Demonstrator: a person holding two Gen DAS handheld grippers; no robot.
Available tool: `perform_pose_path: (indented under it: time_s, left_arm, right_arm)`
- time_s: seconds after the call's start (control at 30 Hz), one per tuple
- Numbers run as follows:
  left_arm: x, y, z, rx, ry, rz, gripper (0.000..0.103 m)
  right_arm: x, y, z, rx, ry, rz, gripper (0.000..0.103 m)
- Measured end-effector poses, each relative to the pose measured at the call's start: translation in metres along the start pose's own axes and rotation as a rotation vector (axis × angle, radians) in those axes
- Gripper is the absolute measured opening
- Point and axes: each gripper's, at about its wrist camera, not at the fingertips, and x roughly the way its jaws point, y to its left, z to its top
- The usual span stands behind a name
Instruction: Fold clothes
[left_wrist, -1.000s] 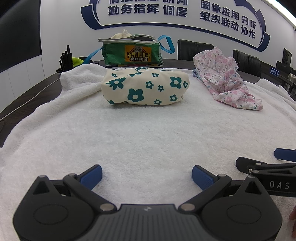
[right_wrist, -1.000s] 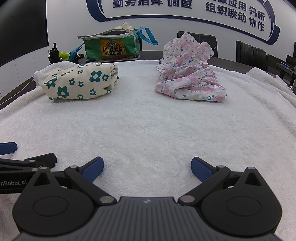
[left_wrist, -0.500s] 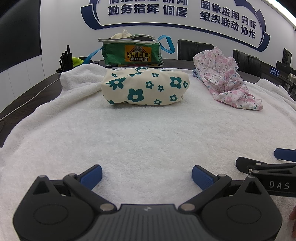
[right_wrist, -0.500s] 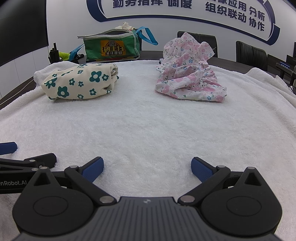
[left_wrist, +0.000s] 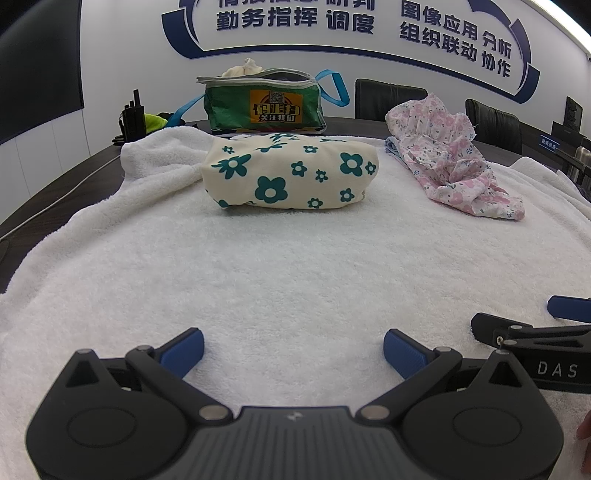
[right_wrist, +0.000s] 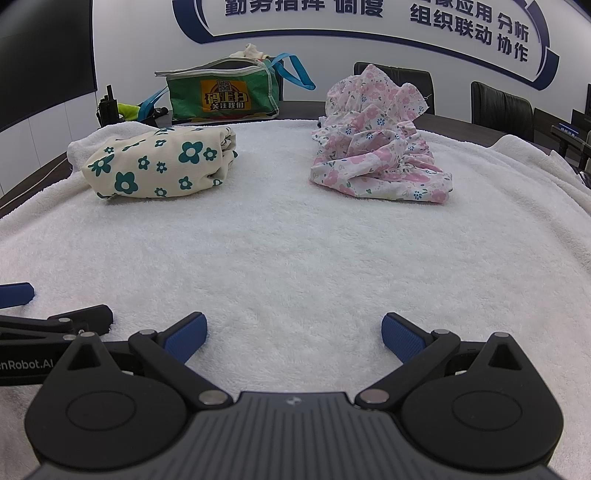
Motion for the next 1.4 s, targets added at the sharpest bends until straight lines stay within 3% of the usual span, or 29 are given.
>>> perform_pose_path:
  time_s: [0.23,0.3,0.37,0.43,0.47,0.5,0.57,0.6,0.63,0.67,0.7,0.8,0.83,0.9,0.93,0.97,1.07,1.2,1.3,1.37,1.4]
  left_arm:
    - [0.002,-0.004,0.005,0.023,0.02,-0.001,0.103]
    - [-0.006,-0.004,0.004,0.069,0.026,-0.055,0.103]
    - [-0.016,-0.001,0.009,0.103,0.024,-0.164,0.102]
    - [-0.02,-0.005,0.04,0.048,-0.022,-0.246,0.103]
    - [-0.023,-0.006,0.056,0.019,-0.045,-0.287,0.103]
    - [-0.023,-0.01,0.072,-0.008,-0.065,-0.32,0.103]
    - [0.004,-0.04,0.119,-0.055,-0.07,-0.303,0.103]
    - [0.029,-0.063,0.139,-0.049,-0.033,-0.3,0.103]
    - [0.053,-0.085,0.159,-0.041,0.002,-0.296,0.102]
    - [0.076,-0.105,0.17,-0.024,0.023,-0.288,0.097]
    - [0.098,-0.126,0.18,-0.005,0.041,-0.279,0.097]
    - [0.142,-0.172,0.184,0.091,0.022,-0.236,0.093]
    - [0.151,-0.182,0.182,0.124,0.022,-0.235,0.079]
    - [0.162,-0.185,0.172,0.124,0.05,-0.222,0.04]
    - [0.165,-0.184,0.168,0.115,0.066,-0.219,0.0]
    - [0.158,-0.175,0.163,0.099,0.061,-0.236,0.0]
    - [0.137,-0.149,0.149,0.049,0.044,-0.289,0.0]
    - [0.051,-0.076,0.112,-0.072,-0.071,-0.402,0.0]
    - [-0.023,-0.007,0.056,-0.19,-0.232,-0.348,0.0]
    - [-0.053,0.033,0.019,-0.268,-0.297,-0.217,0.004]
    - [-0.058,0.05,0.007,-0.299,-0.283,-0.147,0.007]
  right_arm:
    - [-0.002,-0.004,0.0,0.004,-0.001,0.026,0.102]
    - [-0.01,-0.016,0.005,-0.021,0.016,0.133,0.102]
    - [-0.028,-0.04,0.014,-0.014,-0.056,0.2,0.102]
    - [-0.048,-0.074,0.034,-0.027,-0.173,0.15,0.102]
    - [-0.053,-0.092,0.05,-0.035,-0.219,0.084,0.102]
    - [-0.044,-0.11,0.069,-0.021,-0.223,0.054,0.102]
    - [-0.013,-0.142,0.107,0.034,-0.192,0.059,0.102]
    - [0.003,-0.158,0.126,0.062,-0.177,0.061,0.102]
    - [0.023,-0.169,0.141,0.086,-0.146,0.058,0.095]
    - [0.046,-0.176,0.152,0.108,-0.105,0.051,0.078]
    - [0.065,-0.179,0.158,0.115,-0.065,0.04,0.07]
    - [0.111,-0.18,0.162,0.113,0.044,0.023,0.065]
    - [0.118,-0.177,0.157,0.115,0.06,0.046,0.065]
    - [0.124,-0.17,0.149,0.1,0.067,0.067,0.047]
    - [0.126,-0.168,0.145,0.084,0.066,0.064,0.028]
    - [0.123,-0.164,0.141,0.072,0.055,0.063,0.004]
    - [0.104,-0.153,0.133,0.047,0.006,0.062,0.002]
    - [0.019,-0.108,0.104,-0.054,-0.146,0.18,0.001]
    - [-0.064,-0.043,0.05,-0.249,-0.264,0.284,0.001]
    - [-0.103,0.004,0.009,-0.385,-0.281,0.414,0.001]
    - [-0.116,0.028,-0.012,-0.447,-0.264,0.506,0.001]
